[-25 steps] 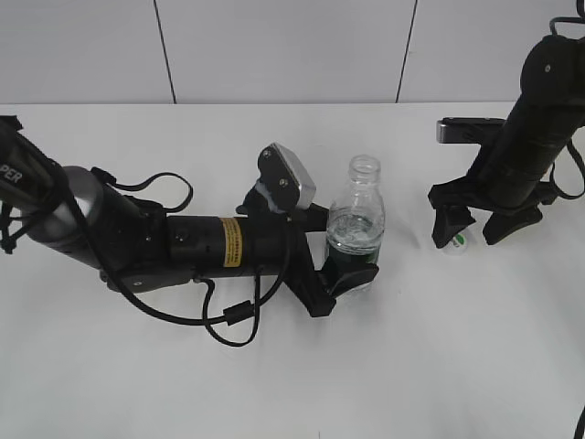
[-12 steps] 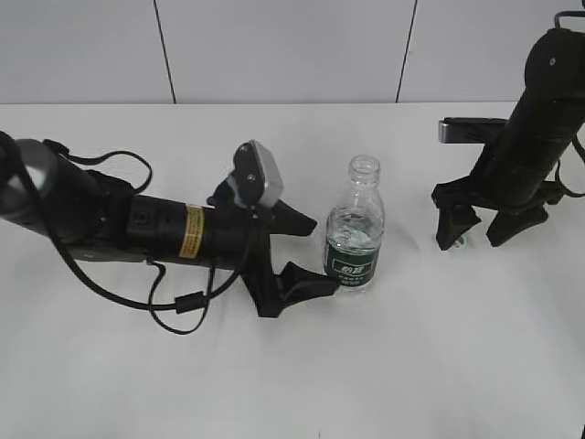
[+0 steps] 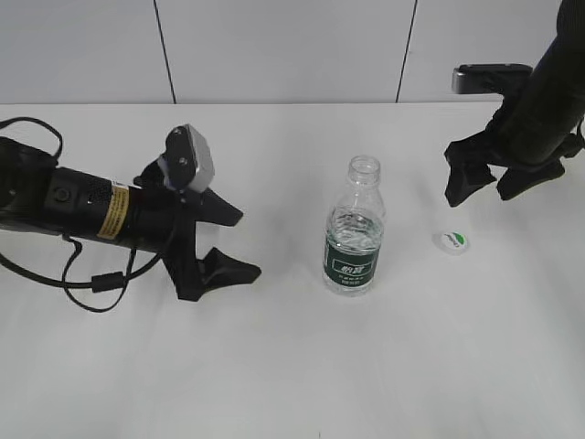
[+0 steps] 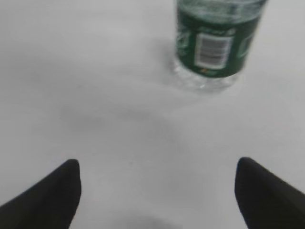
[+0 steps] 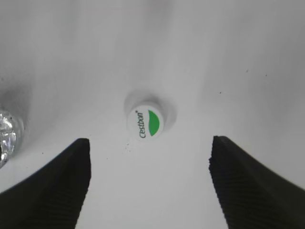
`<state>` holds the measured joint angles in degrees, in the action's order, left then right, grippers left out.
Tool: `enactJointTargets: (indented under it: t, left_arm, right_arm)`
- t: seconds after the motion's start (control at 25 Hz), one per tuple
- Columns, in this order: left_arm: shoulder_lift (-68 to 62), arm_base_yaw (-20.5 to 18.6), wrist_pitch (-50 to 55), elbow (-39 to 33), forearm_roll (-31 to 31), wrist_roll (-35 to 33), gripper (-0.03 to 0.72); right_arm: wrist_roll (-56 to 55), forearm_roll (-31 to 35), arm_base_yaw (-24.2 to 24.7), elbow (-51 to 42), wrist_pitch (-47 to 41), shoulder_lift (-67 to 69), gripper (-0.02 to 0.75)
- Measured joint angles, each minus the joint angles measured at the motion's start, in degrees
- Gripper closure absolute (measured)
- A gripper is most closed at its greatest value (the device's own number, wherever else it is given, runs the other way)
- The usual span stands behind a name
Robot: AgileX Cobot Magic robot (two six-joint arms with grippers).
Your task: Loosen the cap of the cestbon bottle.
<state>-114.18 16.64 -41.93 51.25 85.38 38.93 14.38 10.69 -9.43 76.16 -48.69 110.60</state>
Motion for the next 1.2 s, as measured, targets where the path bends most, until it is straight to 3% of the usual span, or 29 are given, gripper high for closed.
enactJointTargets:
  t: [0.2,0.36,0.52,0.68,0.76,0.84,0.92,1.04,1.2]
  left_arm:
    - [3.87,-0.52,23.05,0.12,-0.04,6.88,0.098]
    - [6.31,-0.62,37.52,0.12,-1.71,8.12,0.098]
    - [9.76,-1.79,44.33,0.17,-12.39,8.40,0.098]
    - [12.89,-3.70,54.01,0.19,-19.11,7.24,0.106]
    - [14.39,-4.71,57.87,0.24,-23.49,3.62,0.112]
    - [15.22,-5.96,63.21,1.19,-31.82,-2.79,0.113]
    - [15.35,-7.86,71.15,3.77,-45.85,-15.76,0.115]
    - [15.35,-11.07,82.71,8.47,-61.25,-29.96,0.115]
    - [15.93,-14.83,95.91,14.60,-70.23,-37.10,0.116]
  right_arm:
    - [0.01,-5.47,0.00,4.64,-0.06,-0.14,0.145]
    - [-0.11,-8.93,0.00,9.21,-1.95,-0.31,0.146]
    - [-0.18,-10.13,0.00,13.07,-5.26,-0.31,0.146]
    - [-0.73,-14.57,0.00,16.96,-10.25,-0.31,0.146]
    - [-1.57,-17.00,0.00,18.82,-13.12,-0.31,0.146]
    - [-2.65,-18.73,0.00,20.26,-16.65,-0.31,0.146]
    - [-3.38,-19.43,0.00,21.09,-19.24,-0.37,0.146]
    - [-3.72,-19.54,0.00,21.38,-20.47,-0.37,0.146]
    - [-3.86,-17.54,0.00,21.43,-20.78,-0.83,0.146]
